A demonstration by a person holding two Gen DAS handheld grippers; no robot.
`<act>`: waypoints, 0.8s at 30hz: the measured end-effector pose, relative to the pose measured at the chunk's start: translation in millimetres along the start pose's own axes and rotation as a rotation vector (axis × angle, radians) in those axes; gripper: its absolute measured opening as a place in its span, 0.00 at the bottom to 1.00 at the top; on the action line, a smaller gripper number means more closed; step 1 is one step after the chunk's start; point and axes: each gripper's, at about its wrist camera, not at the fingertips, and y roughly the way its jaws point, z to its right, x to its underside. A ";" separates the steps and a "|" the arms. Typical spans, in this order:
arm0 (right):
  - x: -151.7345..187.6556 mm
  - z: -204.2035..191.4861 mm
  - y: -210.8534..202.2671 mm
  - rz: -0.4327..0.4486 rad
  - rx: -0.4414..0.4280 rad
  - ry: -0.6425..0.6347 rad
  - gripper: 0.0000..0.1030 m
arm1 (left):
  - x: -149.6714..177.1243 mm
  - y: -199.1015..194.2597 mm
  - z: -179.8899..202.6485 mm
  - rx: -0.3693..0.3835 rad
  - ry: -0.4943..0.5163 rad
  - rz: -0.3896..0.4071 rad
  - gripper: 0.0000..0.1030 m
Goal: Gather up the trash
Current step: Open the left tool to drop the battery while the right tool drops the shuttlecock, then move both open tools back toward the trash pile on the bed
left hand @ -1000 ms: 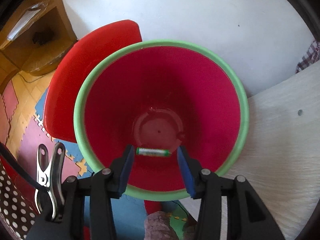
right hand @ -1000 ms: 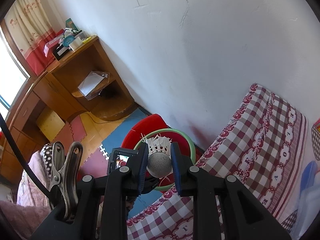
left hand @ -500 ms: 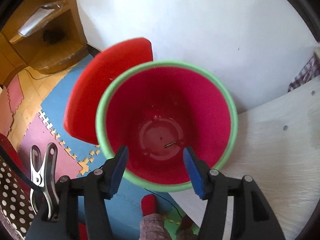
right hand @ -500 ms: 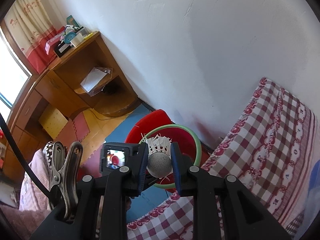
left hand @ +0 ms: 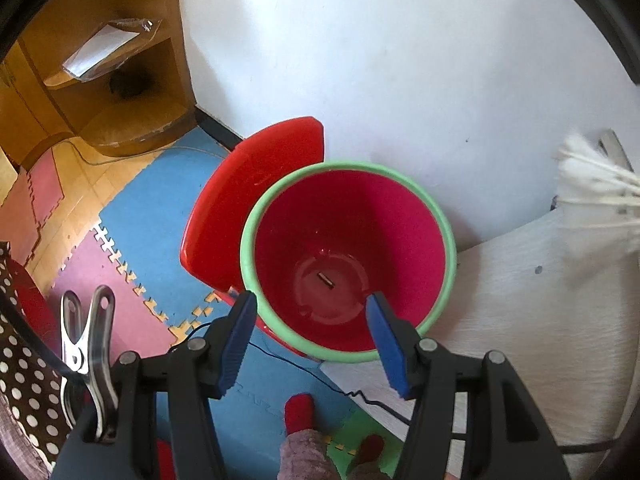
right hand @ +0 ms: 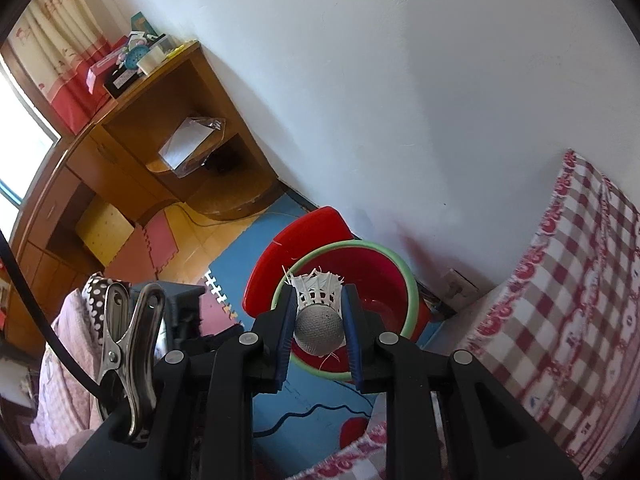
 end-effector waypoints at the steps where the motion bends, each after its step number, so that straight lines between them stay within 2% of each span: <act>1: 0.2 1.5 1.1 -0.002 0.001 0.003 0.23 | -1.1 -2.4 -0.7 0.002 0.002 0.004 0.59; 5: -0.3 3.2 9.2 -0.016 0.006 0.018 0.24 | -3.2 -9.6 -3.6 0.008 -0.001 0.016 0.59; 11: -0.5 6.4 9.2 -0.012 0.052 0.045 0.40 | -4.4 -16.7 -3.0 0.019 0.008 0.018 0.59; 24: 10.2 -2.9 -18.4 0.033 0.040 0.040 0.40 | -2.1 -48.5 3.7 0.023 0.033 0.047 0.59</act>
